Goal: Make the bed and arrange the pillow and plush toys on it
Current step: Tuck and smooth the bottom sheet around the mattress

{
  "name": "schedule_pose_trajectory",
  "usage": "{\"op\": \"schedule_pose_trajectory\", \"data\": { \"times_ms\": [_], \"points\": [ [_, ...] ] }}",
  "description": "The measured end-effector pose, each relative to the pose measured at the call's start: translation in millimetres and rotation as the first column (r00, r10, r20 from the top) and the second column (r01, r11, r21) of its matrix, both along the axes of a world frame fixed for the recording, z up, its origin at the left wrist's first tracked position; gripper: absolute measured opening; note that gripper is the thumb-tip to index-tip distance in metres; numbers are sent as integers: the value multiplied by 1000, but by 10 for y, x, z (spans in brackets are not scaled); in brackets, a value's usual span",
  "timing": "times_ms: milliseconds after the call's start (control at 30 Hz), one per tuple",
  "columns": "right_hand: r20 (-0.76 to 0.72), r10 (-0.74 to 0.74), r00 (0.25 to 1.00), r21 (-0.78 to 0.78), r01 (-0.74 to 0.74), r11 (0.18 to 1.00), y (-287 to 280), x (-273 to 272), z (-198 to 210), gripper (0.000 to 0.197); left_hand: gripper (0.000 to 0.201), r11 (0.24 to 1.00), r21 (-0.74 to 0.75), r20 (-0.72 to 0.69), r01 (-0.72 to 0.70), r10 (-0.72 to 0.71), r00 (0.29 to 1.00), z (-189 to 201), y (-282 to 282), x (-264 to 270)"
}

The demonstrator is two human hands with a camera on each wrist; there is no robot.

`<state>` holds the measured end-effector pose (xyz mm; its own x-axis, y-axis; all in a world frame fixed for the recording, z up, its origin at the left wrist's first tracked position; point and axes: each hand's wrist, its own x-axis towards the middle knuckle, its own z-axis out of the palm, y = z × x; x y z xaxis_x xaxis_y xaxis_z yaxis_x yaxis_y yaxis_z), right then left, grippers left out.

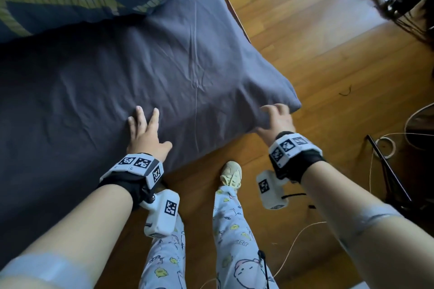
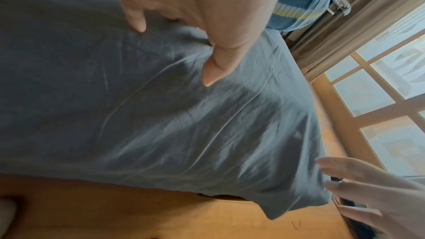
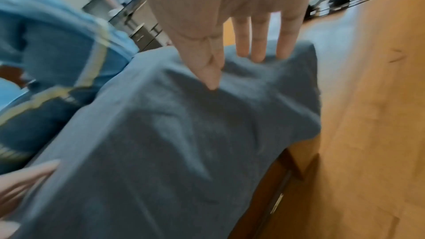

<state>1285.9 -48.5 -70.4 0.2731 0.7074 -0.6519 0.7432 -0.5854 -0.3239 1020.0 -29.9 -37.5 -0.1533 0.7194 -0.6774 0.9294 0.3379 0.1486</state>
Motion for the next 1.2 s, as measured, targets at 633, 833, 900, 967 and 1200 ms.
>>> {"op": "schedule_pose_trajectory", "data": {
  "times_ms": [633,833,900,967,1200],
  "points": [
    [113,870,480,-332,-807,488,92,-2788,1739,32,23,984,-144,136,-101,121,983,1443,-830,-1654],
    [165,961,221,-244,-935,257,-416,-4730,2177,30,38,901,-41,124,-431,433,893,2023,-1686,-3492],
    [165,976,140,-215,-961,174,-653,-5333,2285,30,35,862,-22,86,-506,506,858,2205,-2085,-4063],
    [155,986,68,-183,-978,96,-890,-5890,2333,30,33,830,-8,21,-557,557,830,2382,-2446,-4561],
    [126,984,-124,-117,-987,-109,-1412,-7315,2439,29,26,674,55,-4,-736,738,675,2590,-3225,-5712]
  ]
}}
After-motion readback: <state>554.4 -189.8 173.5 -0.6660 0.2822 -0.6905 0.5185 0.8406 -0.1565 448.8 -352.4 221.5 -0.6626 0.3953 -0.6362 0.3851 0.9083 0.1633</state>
